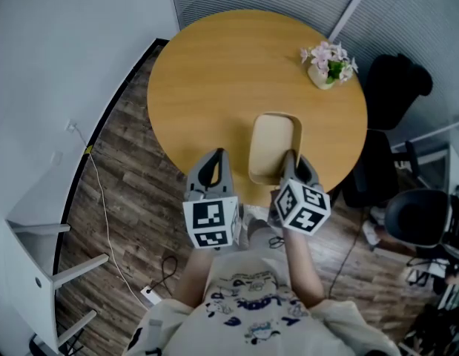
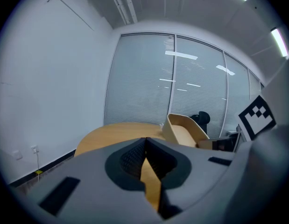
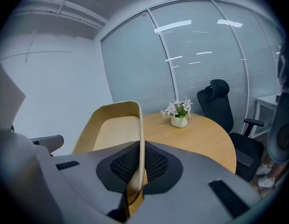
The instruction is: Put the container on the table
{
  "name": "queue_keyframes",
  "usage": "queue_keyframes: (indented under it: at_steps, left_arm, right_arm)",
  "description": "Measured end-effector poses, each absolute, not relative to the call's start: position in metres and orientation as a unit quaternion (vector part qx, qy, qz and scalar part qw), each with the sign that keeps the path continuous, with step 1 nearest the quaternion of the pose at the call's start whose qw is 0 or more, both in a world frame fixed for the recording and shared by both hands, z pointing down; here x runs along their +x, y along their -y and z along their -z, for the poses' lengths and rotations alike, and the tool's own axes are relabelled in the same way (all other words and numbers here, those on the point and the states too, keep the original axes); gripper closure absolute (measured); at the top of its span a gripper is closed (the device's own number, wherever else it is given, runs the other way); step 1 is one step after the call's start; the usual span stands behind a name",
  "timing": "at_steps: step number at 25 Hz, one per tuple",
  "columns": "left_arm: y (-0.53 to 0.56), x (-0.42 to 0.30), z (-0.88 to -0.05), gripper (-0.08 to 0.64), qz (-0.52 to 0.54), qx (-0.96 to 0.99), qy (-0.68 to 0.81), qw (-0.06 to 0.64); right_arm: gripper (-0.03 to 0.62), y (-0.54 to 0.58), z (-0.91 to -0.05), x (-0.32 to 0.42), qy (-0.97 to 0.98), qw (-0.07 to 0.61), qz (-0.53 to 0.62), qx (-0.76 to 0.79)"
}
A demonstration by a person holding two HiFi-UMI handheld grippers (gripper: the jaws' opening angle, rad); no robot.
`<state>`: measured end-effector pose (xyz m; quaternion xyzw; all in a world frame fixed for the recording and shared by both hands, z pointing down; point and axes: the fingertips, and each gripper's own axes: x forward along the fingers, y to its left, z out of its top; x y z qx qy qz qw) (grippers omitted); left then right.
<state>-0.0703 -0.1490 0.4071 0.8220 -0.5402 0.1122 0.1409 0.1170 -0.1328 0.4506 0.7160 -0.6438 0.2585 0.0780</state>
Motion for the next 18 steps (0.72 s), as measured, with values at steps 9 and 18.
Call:
queue_keyframes:
  at_steps: [9,18]
  left_arm:
    - [0.188,-0.051,-0.428,0.557,-0.132,0.807,0.554,0.158]
    - [0.226,-0.022,-0.452,0.557,-0.157,0.796,0.557,0.178]
  right_arm:
    - [0.584,0.175,-0.469,0.142,0.647,0.091,-0.275,0.705]
    - [0.584,0.214,-0.498,0.178,0.637,0.114,-0.298,0.701]
